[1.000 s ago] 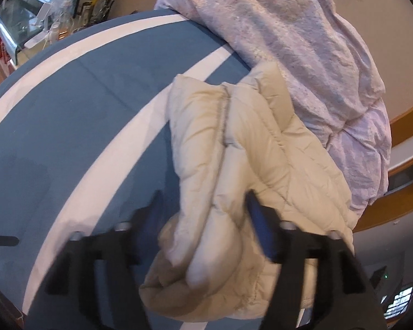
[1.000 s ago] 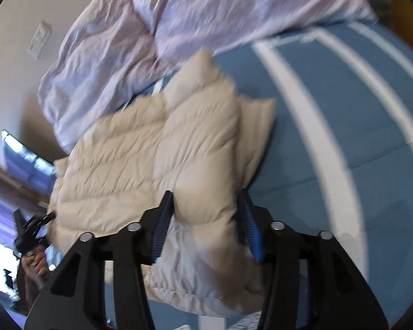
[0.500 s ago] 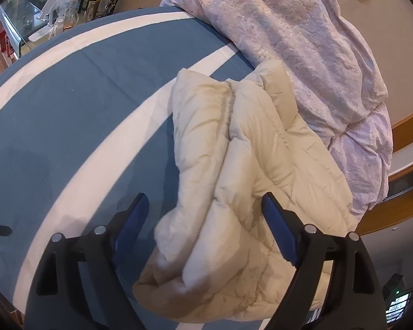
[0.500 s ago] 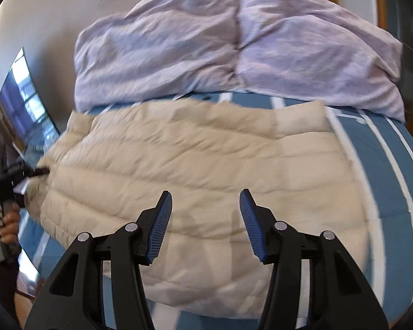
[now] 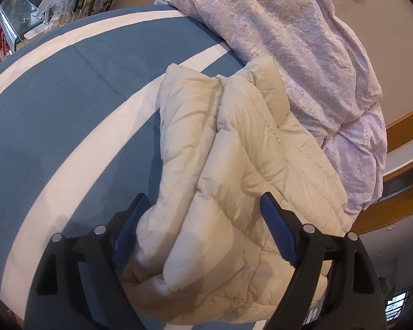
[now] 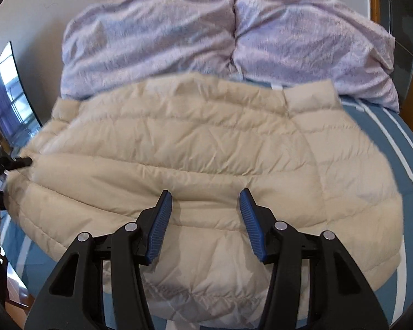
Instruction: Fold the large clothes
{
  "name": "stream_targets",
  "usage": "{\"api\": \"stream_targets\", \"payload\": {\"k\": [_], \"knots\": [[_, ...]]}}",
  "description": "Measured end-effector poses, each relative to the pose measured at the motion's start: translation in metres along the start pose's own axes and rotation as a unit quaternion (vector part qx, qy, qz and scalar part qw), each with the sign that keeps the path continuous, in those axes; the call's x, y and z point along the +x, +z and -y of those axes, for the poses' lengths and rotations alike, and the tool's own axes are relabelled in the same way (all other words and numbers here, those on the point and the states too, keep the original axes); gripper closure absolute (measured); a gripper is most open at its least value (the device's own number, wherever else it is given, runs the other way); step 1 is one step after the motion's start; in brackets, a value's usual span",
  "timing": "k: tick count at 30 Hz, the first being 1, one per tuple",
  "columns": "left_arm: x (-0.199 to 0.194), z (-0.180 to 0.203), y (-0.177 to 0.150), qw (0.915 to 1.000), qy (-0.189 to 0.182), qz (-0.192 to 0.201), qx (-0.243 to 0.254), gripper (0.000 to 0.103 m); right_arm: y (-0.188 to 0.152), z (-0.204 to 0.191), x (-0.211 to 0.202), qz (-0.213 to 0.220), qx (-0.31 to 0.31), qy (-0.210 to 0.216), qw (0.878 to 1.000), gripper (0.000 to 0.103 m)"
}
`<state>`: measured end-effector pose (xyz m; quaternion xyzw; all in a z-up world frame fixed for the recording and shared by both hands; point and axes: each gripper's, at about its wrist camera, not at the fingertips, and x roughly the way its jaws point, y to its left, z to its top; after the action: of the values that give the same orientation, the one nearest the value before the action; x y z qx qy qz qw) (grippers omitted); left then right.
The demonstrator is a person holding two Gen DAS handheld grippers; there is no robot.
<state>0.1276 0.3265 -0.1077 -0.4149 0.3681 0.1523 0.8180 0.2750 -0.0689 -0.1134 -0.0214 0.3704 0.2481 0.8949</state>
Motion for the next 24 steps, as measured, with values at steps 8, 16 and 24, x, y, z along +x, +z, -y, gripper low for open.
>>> {"api": "stream_targets", "payload": {"k": [8, 16, 24], "knots": [[0.001, 0.004, 0.003, 0.9995, -0.03, -0.007, -0.003, 0.072, -0.004, -0.011, 0.026, -0.03, -0.023, -0.024, 0.999, 0.049], [-0.027, 0.034, 0.008, 0.9972, -0.068, 0.023, 0.021, 0.083, -0.005, -0.014, 0.027, -0.035, -0.029, -0.035, 0.998, 0.049], [-0.062, 0.091, 0.002, 0.9869, -0.143, 0.043, 0.06, 0.083, -0.004, -0.013, 0.028, -0.037, -0.026, -0.032, 0.998, 0.049]]}}
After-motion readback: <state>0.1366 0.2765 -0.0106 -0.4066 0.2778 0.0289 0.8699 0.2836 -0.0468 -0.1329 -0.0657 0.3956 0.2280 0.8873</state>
